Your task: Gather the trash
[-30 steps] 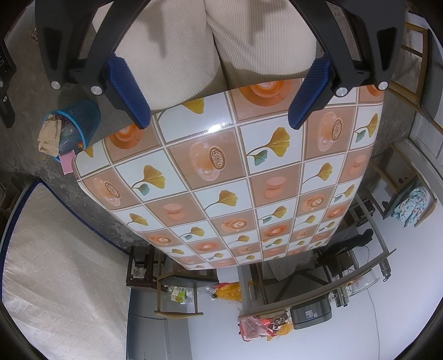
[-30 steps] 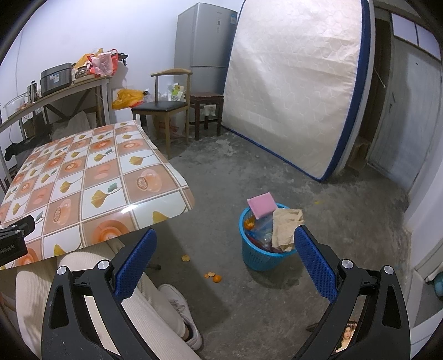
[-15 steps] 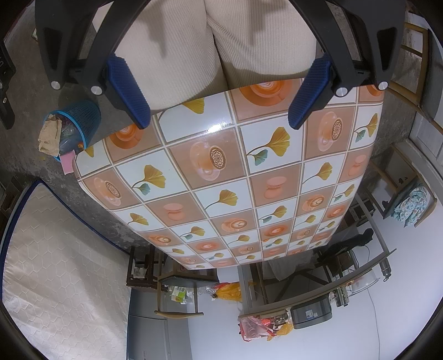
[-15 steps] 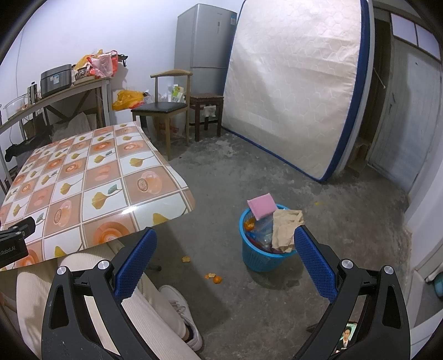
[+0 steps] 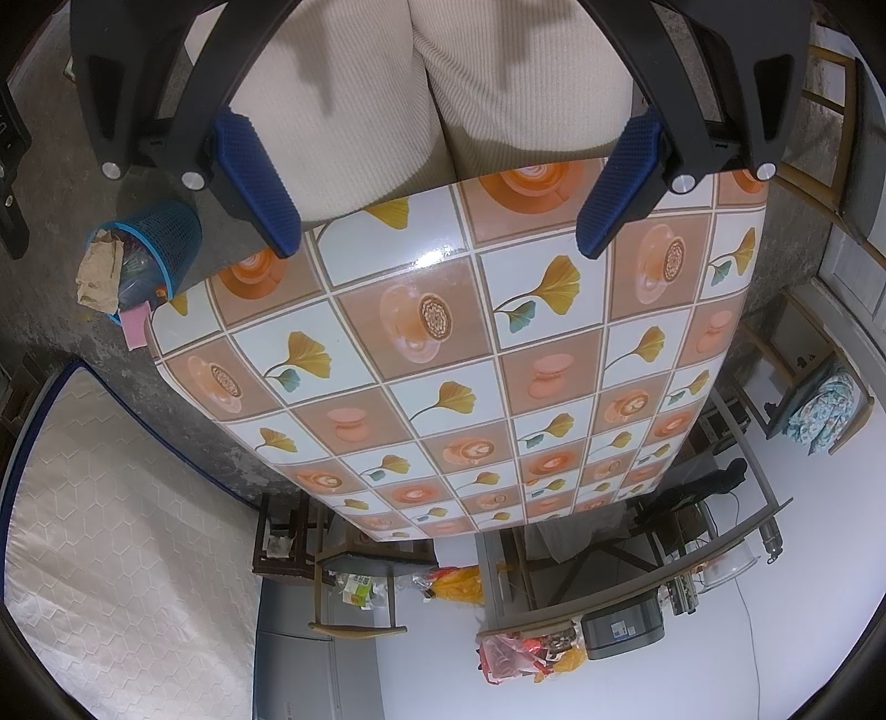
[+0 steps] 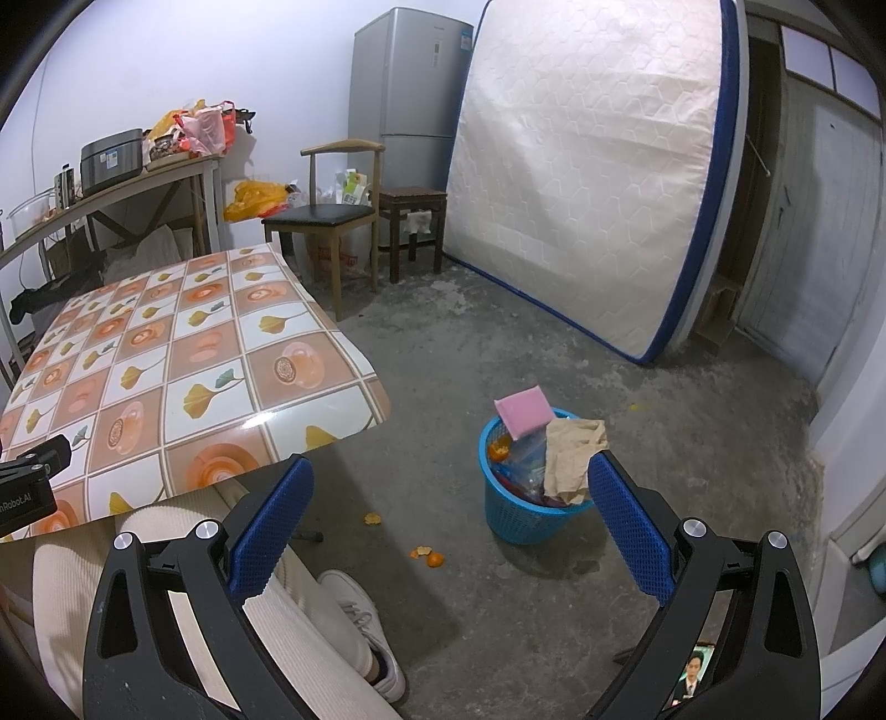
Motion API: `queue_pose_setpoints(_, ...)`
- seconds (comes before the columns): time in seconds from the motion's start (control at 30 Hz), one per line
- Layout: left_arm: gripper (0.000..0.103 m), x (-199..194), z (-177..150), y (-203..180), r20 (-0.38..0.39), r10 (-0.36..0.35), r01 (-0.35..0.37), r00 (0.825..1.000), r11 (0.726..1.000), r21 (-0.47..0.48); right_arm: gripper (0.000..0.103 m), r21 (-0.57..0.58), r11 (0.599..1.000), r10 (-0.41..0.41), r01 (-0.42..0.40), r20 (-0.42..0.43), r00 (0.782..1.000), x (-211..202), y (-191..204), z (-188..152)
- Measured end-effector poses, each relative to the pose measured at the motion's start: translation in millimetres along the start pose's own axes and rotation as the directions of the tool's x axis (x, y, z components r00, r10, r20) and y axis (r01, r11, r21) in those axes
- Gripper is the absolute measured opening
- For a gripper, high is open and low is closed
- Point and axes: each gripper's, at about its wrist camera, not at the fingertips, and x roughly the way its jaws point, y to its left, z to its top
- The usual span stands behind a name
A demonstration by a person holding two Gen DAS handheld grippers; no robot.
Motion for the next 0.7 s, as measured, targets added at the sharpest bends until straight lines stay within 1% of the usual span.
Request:
queue_pose_setpoints(0.2, 0.098, 0.5, -4.8, -1.2, -0.008, -0.001, 0.001, 1.0, 1.0, -0.002, 0.095, 0.0, 1.0, 0.0, 0.0, -0.001, 1.0, -0.2, 0.5, 0.2)
queue_pose_setpoints(0.7, 0.098, 1.0, -4.8, -1.0, -0.01, -0.002, 0.002, 1.0, 1.0, -0.003, 0.095, -0.001, 1.0, 0.001, -0.001, 0.0, 1.0, 0.4, 0.0, 0.5)
